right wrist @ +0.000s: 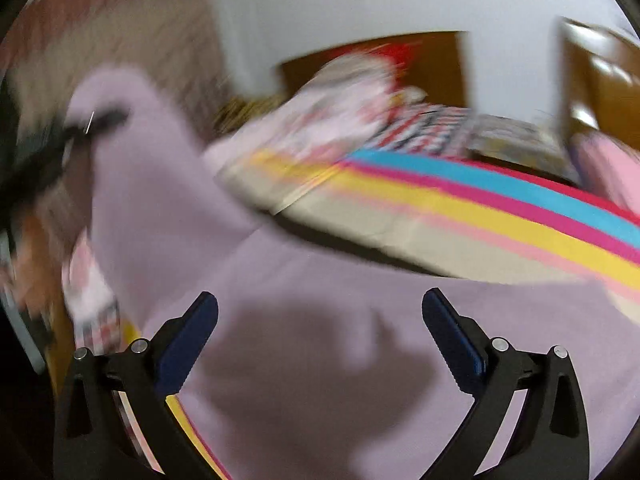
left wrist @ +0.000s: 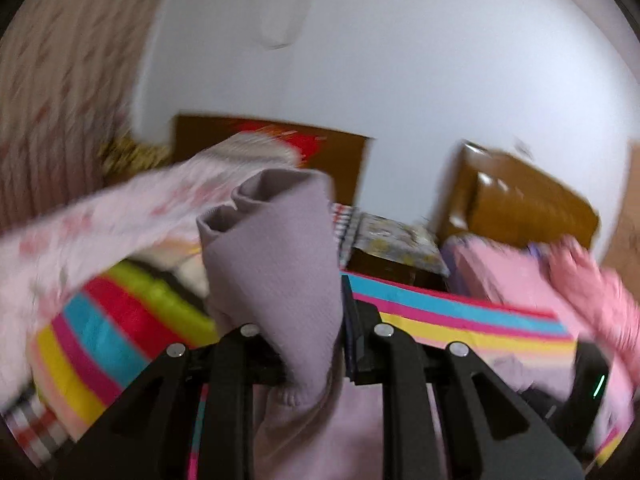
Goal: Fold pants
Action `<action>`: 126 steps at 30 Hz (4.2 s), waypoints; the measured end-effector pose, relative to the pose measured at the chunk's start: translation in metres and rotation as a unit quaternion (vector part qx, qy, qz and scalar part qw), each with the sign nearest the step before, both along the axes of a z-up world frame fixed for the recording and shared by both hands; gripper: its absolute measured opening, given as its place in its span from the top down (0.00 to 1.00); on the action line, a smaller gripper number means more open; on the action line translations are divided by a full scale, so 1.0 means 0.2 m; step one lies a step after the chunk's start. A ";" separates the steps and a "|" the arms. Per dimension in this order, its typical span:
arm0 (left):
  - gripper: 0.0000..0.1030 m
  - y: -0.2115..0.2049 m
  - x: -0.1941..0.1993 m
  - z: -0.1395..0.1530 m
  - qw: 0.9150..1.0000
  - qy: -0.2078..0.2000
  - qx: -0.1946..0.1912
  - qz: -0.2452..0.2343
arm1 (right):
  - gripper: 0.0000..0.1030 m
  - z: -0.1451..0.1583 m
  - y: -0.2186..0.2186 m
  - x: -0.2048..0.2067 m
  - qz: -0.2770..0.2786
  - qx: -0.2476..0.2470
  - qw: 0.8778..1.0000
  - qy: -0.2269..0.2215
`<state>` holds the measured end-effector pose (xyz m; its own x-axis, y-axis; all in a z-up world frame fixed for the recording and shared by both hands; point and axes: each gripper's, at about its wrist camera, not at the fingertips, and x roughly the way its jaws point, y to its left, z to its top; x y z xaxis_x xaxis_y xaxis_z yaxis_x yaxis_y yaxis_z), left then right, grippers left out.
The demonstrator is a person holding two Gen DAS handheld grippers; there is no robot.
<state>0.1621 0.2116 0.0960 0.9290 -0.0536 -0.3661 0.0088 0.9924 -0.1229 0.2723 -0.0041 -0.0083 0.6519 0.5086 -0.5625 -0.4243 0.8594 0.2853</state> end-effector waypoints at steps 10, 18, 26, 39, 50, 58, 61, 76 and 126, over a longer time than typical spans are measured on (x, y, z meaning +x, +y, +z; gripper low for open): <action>0.35 -1.21 -0.14 -0.55 0.941 0.102 0.083 -0.312 | 0.05 0.13 -1.14 -0.36 -0.278 0.018 0.960 -0.027; 0.10 -0.76 -0.35 -0.51 0.972 0.059 0.050 -0.221 | 0.04 -0.09 -1.11 -0.45 -0.219 0.082 0.971 0.045; 0.10 -0.15 -0.34 -0.63 0.992 0.118 0.037 -0.018 | 0.51 -0.22 -0.50 -0.30 -0.010 0.104 0.990 0.100; 0.09 -0.11 -0.27 -0.85 0.986 0.154 0.056 -0.043 | 0.56 -0.35 -0.33 -0.05 -0.042 0.139 0.972 0.186; 0.10 -0.06 -0.30 -0.77 0.990 0.117 0.072 -0.025 | 0.92 -0.15 -0.34 -0.18 -0.057 0.118 0.985 0.108; 0.35 -0.09 -0.30 -0.82 0.985 0.141 0.085 -0.051 | 0.92 -0.37 -0.40 -0.14 -0.081 0.108 0.977 0.166; 0.34 -0.09 -0.31 -0.83 0.984 0.144 0.091 -0.054 | 0.91 -0.40 -0.42 -0.13 -0.075 0.117 0.973 0.185; 0.06 0.12 -0.38 -0.80 0.991 0.129 -0.019 -0.010 | 0.28 -0.35 -0.39 -0.08 -0.046 0.048 0.982 0.177; 0.01 0.18 -0.20 -0.81 0.985 0.164 -0.049 -0.024 | 0.89 -0.21 -0.67 -0.29 -0.086 0.183 0.971 0.131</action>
